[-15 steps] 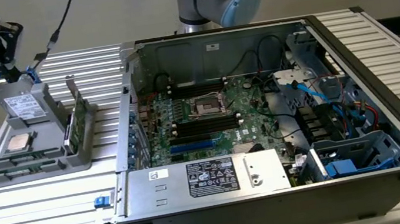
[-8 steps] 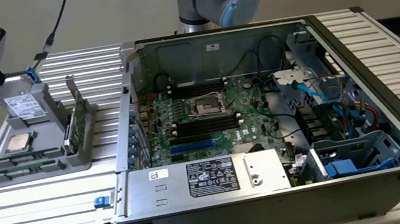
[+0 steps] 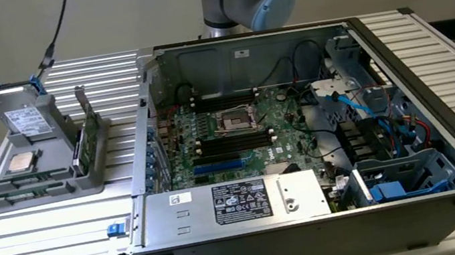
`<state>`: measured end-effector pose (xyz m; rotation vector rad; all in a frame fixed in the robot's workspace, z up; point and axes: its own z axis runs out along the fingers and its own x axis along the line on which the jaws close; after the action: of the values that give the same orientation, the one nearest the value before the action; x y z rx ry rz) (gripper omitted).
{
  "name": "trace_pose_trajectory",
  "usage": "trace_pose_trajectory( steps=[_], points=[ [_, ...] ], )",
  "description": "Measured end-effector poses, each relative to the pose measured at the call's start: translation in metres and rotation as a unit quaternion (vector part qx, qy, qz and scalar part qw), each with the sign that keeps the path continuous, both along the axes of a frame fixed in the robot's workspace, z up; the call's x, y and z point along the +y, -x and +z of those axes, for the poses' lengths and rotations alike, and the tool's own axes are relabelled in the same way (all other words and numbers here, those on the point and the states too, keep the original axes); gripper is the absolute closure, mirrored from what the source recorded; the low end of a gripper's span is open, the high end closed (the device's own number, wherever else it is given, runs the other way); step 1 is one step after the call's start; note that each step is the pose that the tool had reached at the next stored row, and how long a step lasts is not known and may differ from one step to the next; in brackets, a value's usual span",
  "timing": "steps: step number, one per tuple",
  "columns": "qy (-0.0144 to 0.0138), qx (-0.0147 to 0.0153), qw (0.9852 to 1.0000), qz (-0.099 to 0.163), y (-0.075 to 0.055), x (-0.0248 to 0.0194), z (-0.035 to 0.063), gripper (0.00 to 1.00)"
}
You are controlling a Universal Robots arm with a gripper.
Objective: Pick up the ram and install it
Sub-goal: 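Reach for the ram, then pick up the ram and move it above insertion slot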
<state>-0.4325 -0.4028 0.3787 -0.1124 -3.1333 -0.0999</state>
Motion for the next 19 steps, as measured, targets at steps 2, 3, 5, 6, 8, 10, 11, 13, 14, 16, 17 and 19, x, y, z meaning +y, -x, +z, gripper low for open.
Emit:
trace_pose_trajectory(
  steps=[2,3,5,6,8,10,11,13,14,16,17,19],
  points=[
    [-0.0017,0.0053,1.0,0.0,0.0,-0.0037,-0.0005,0.9],
    [-0.0023,0.0072,1.0,0.0,0.0,-0.0044,-0.0007,0.9],
    [-0.0026,0.0079,1.0,0.0,0.0,-0.0044,-0.0006,0.9],
    [-0.0026,0.0079,1.0,0.0,0.0,-0.0044,-0.0006,0.9],
    [-0.0027,0.0079,1.0,0.0,0.0,-0.0045,-0.0007,0.9],
    [-0.0027,0.0079,1.0,0.0,0.0,-0.0045,-0.0006,0.9],
    [-0.0027,0.0079,1.0,0.0,0.0,-0.0045,-0.0007,0.9],
    [-0.0027,0.0079,1.0,0.0,0.0,-0.0045,-0.0007,0.9],
    [-0.0027,0.0079,1.0,0.0,0.0,-0.0045,-0.0007,0.9],
    [-0.0027,0.0079,1.0,0.0,0.0,-0.0049,-0.001,0.9],
    [-0.0027,0.0079,1.0,0.0,-0.0001,-0.0051,-0.0013,0.9],
    [-0.0027,0.008,1.0,0.001,-0.0003,-0.0054,-0.0024,0.9]
  ],
)
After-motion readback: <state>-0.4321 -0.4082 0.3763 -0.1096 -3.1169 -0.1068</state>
